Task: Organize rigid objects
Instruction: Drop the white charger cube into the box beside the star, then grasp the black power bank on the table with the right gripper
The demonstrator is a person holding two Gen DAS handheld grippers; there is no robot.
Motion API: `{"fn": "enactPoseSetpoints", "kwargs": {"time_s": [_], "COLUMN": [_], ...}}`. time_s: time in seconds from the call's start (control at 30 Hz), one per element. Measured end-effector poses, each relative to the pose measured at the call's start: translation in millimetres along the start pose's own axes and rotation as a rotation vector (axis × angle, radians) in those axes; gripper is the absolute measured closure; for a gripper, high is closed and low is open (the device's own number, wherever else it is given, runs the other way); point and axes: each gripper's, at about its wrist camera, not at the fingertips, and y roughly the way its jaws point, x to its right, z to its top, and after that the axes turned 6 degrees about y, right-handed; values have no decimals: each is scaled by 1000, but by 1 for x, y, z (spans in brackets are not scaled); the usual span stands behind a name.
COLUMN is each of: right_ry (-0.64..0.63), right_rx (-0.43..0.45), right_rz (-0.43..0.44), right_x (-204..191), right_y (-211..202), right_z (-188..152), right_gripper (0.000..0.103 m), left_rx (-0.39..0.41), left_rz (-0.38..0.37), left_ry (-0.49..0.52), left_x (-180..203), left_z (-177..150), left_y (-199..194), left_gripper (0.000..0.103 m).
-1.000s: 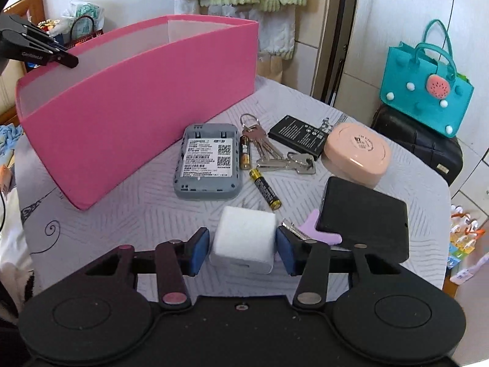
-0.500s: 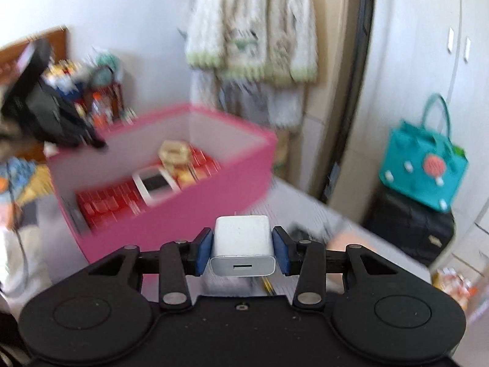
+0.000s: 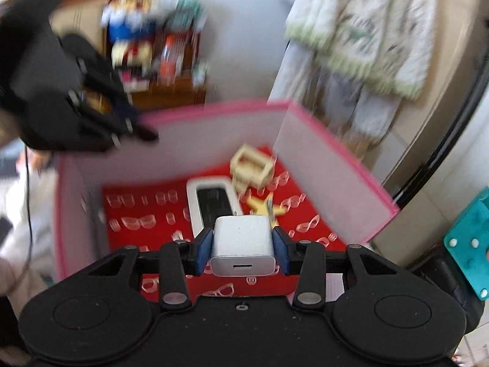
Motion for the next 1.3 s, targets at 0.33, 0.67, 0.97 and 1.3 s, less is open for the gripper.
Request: {"fn": "enactPoseSetpoints", "kwargs": {"time_s": [0.33,0.67,0.97,1.3], "right_ry": [-139,22,231,548], "right_rx": [-234,-52,86,160], "right_rz": [6,-15,-81,-225], "right_x": [-10,13,49,77], "right_y": [48,10,-81,-119], "right_z": [7,18,-7,-119], "right_gripper": [55,42,37,34], "left_rx": [5,14,6,5], "left_rz": [-11,-10,-12,-14], "left_ry": [-13,-33,-54,-87], "left_x": [-3,-3,-3,-4], "left_z": [1,-4,-6,-6], "left_y": [1,-1,-1,0], "left_gripper": [95,96,96,96]}}
